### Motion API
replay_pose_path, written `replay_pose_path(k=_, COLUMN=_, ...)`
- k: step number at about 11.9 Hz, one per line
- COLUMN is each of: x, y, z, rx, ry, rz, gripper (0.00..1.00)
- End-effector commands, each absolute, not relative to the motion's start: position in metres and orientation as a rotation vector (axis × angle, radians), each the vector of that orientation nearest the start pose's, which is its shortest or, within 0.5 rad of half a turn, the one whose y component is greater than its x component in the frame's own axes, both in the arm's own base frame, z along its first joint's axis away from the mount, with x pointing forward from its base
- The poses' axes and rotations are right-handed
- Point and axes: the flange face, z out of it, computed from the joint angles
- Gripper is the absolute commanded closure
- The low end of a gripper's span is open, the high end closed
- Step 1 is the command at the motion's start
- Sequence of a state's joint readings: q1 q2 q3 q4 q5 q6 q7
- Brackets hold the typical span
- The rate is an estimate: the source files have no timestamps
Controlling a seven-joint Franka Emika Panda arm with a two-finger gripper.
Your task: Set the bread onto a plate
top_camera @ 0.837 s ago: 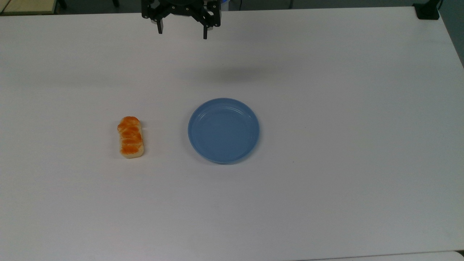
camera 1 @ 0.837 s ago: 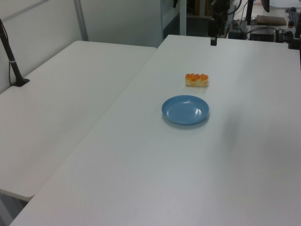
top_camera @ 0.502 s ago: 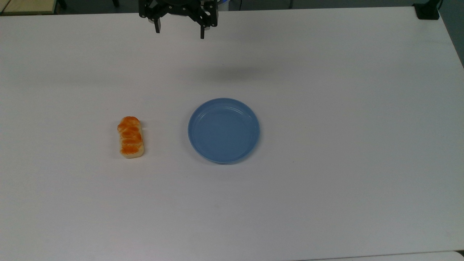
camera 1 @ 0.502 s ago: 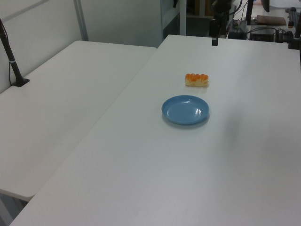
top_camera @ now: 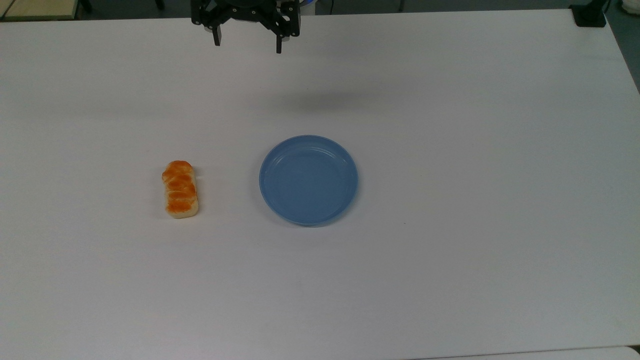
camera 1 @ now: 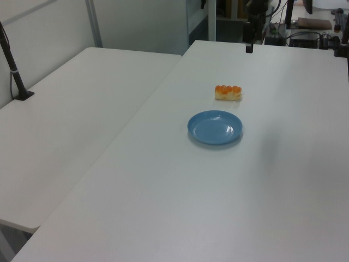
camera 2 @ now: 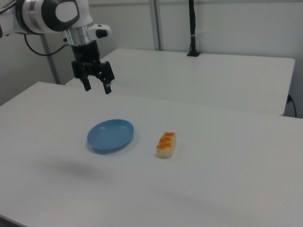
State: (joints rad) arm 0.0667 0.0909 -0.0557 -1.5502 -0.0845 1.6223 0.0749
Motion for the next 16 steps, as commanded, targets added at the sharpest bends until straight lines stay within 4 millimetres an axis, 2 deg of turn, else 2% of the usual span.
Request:
replay_pose_path(k=1, x=0.581, y=-0.011, z=0.588, rx=-3.221, ry=-0.042, rz=0.032, gripper=0.0)
replay_pose_path(k=3, x=0.594, y=-0.033, z=0.574, rx=-3.216, ry=-0.15, rz=0.016, gripper=0.0)
replay_pose_path(k=5, x=0.614, y=-0.064, z=0.548, rx=-3.22, ry=-0.132, rz=-0.018, gripper=0.0)
replay_pose_path(k=7, x=0.637, y=-0.091, z=0.509, rx=-3.231, ry=-0.078, rz=-0.066, gripper=0.0)
replay_pose_path(k=10, x=0.659, y=-0.138, z=0.434, rx=-3.241, ry=-0.005, rz=-0.03, gripper=0.0)
replay_pose_path(k=12, x=0.675, y=-0.149, z=0.382, rx=-3.248, ry=-0.092, rz=-0.03, gripper=0.0)
replay_pose_path(k=14, x=0.685, y=-0.154, z=0.35, rx=-3.258, ry=-0.104, rz=-0.048, gripper=0.0)
replay_pose_path(k=16, x=0.697, y=-0.149, z=0.32, rx=-3.26, ry=-0.113, rz=-0.12, gripper=0.0)
